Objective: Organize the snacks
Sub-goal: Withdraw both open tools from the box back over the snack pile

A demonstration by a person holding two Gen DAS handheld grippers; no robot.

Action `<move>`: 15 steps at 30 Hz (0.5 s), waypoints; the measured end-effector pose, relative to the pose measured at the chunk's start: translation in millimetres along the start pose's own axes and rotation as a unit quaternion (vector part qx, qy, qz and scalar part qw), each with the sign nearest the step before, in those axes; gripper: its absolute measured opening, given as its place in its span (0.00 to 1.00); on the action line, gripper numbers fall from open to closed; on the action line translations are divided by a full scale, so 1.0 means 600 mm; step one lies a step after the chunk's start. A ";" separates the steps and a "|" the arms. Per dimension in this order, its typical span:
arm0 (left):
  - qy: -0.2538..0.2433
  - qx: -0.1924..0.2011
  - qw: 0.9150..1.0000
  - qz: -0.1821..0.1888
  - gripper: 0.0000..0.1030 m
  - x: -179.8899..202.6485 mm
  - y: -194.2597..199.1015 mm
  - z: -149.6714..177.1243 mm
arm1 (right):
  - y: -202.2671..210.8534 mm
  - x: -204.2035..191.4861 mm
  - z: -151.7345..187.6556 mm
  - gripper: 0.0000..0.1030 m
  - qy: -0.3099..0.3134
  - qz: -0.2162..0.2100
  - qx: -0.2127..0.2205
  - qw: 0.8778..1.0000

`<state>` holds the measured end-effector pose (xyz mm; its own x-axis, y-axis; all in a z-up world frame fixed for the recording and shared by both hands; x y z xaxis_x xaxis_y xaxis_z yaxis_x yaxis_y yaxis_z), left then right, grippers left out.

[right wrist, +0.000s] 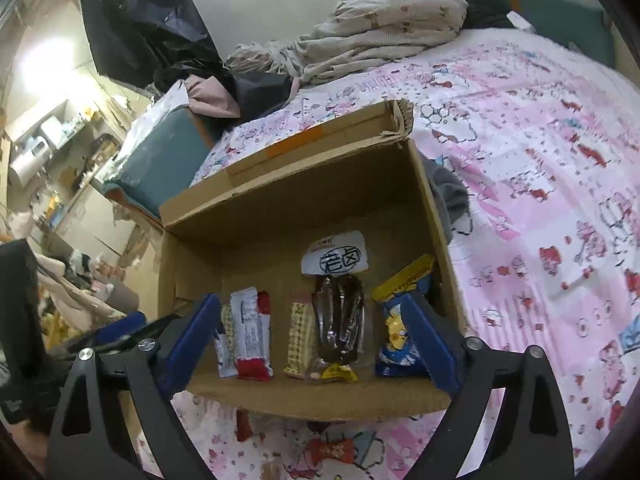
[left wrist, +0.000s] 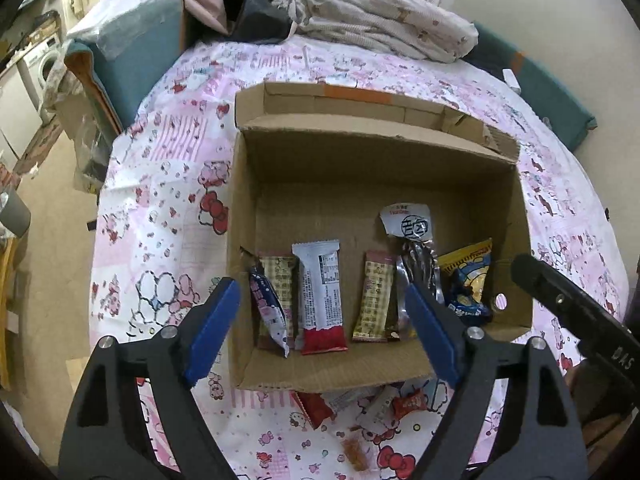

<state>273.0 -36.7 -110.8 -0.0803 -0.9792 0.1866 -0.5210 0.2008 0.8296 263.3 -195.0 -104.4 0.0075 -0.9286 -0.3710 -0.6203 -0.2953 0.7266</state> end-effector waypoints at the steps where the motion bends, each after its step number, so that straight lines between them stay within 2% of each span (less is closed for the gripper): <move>1: -0.008 0.005 1.000 -0.001 0.80 0.001 0.007 0.001 | 0.005 -0.002 0.005 0.91 0.001 -0.002 -0.003 1.000; 4: -0.017 0.018 1.000 -0.002 0.80 0.002 0.029 0.004 | 0.025 -0.010 0.020 0.91 0.006 -0.004 -0.008 1.000; 12: 0.013 0.034 0.999 0.000 0.80 -0.019 0.067 0.029 | 0.083 -0.025 0.040 0.91 0.022 -0.007 0.013 1.000; 15: 0.019 0.025 0.999 -0.003 0.86 -0.025 0.075 0.047 | 0.098 -0.021 0.053 0.91 0.022 -0.004 0.012 1.000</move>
<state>226.8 -13.5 -90.8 -0.0453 -0.9782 0.2027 -0.5638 0.1925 0.8032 201.6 -193.3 -75.5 0.0470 -0.9354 -0.3503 -0.6391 -0.2977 0.7092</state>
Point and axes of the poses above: each gripper's, at about its wrist camera, not at the fingertips, and y roughly against the way its jaws point, x to its right, z to its underside, the point moved 9 cm from there along -y, roughly the way its jaws point, and after that the axes turned 5 degrees about z, right-handed, at the moved point
